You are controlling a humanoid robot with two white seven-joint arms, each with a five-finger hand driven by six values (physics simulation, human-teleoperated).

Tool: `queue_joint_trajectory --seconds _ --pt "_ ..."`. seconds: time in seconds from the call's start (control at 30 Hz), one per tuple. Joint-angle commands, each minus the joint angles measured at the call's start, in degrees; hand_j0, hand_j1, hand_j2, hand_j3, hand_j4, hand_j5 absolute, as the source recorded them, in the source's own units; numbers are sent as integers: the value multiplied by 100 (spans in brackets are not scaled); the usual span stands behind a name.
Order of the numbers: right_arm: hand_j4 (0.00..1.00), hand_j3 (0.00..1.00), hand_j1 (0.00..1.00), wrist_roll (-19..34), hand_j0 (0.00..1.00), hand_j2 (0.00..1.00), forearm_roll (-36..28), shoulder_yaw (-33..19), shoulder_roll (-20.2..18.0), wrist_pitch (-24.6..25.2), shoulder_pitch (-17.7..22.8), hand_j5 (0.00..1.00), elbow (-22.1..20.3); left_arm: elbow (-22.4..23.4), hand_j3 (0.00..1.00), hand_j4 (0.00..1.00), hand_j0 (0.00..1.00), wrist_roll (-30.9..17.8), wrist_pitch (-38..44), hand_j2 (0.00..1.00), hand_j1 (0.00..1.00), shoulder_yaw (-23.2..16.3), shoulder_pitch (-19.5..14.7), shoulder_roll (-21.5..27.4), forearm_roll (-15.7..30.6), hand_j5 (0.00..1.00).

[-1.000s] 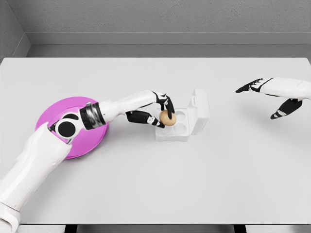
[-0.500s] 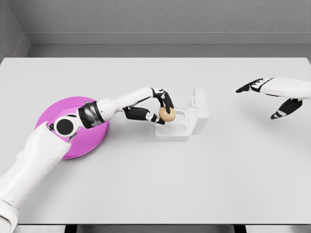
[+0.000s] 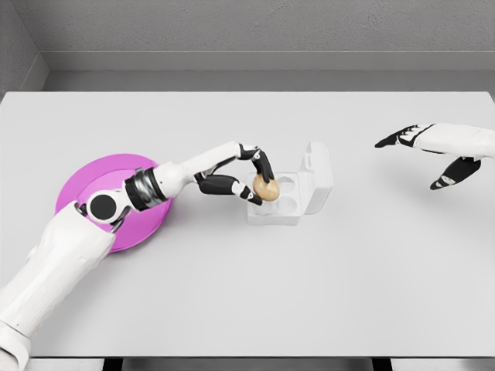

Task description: Pack egg into the box and close the box lid

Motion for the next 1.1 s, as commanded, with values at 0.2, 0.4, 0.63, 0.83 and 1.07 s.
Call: queue_joint_trajectory --seconds 0.2,0.4,0.63,0.83,1.07 --pt "100 100 100 -2 100 100 -36 -13 3 15 9 100 90 285 35 35 35 -74 11 35 35 8 -79 -21 56 35" --pt "100 100 100 -2 100 100 -28 -22 3 15 18 100 99 294 35 35 35 -162 11 35 35 -1 -97 -117 12 35" --pt "100 100 100 -2 100 100 -28 -31 3 15 18 100 178 294 37 37 37 -171 11 37 37 -1 -88 -109 12 37" --pt "100 100 100 -2 100 100 -28 -39 3 15 18 100 178 478 37 37 37 -162 11 37 37 8 -167 -126 -5 37" --pt "100 100 100 -2 100 100 -28 -39 3 15 18 100 178 452 38 38 38 -171 11 38 38 8 -158 -135 -14 38"
